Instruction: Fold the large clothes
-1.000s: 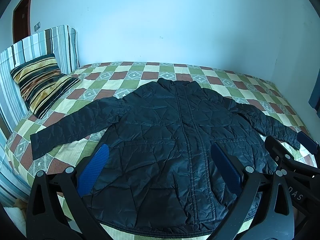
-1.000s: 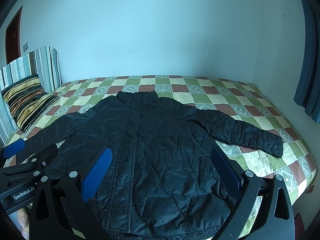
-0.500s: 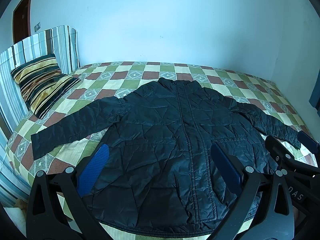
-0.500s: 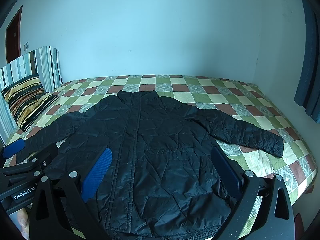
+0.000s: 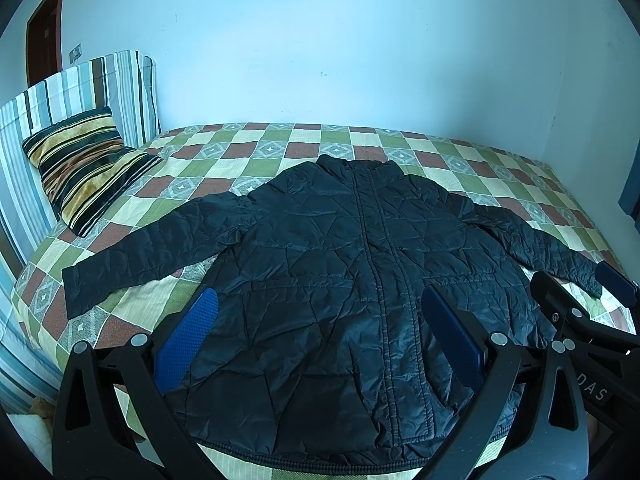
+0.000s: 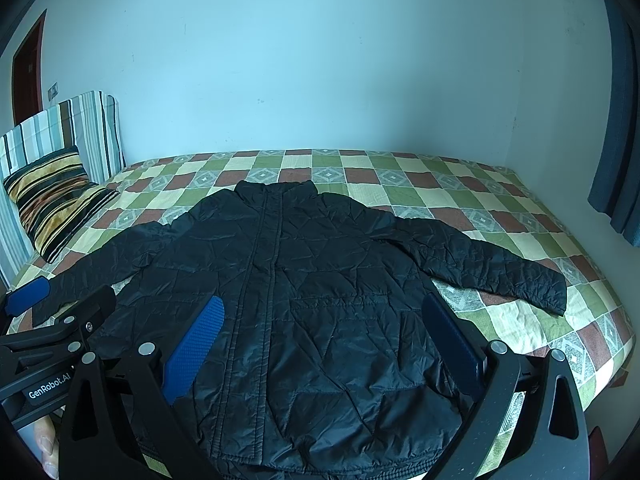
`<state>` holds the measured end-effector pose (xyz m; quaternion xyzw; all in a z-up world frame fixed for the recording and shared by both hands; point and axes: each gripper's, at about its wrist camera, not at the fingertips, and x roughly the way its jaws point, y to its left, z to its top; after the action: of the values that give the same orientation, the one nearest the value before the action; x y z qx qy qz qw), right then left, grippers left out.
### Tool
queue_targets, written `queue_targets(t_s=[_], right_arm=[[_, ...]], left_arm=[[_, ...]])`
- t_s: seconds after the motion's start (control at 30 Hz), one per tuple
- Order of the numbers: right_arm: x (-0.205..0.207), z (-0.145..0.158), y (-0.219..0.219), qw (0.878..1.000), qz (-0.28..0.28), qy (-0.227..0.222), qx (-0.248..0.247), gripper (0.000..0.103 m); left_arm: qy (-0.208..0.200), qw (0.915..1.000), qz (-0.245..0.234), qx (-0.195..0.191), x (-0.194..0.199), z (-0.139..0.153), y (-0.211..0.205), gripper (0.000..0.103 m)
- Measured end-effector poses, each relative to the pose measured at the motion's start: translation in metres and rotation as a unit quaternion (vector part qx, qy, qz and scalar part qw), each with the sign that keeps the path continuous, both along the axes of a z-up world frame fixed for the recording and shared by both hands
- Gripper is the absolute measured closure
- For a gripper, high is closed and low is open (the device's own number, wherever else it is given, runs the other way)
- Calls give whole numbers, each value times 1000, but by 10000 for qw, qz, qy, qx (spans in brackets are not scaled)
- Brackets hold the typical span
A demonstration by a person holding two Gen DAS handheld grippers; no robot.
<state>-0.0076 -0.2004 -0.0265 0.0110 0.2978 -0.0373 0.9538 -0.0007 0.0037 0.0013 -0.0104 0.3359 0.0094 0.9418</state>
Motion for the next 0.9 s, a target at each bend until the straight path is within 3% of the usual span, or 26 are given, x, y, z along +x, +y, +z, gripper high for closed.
queue_targets(t_s=[0.9], right_arm=[[-3, -4, 4, 10000, 12, 18, 9, 5]], left_arm=[[10, 10000, -3, 16, 0, -1, 0, 2]])
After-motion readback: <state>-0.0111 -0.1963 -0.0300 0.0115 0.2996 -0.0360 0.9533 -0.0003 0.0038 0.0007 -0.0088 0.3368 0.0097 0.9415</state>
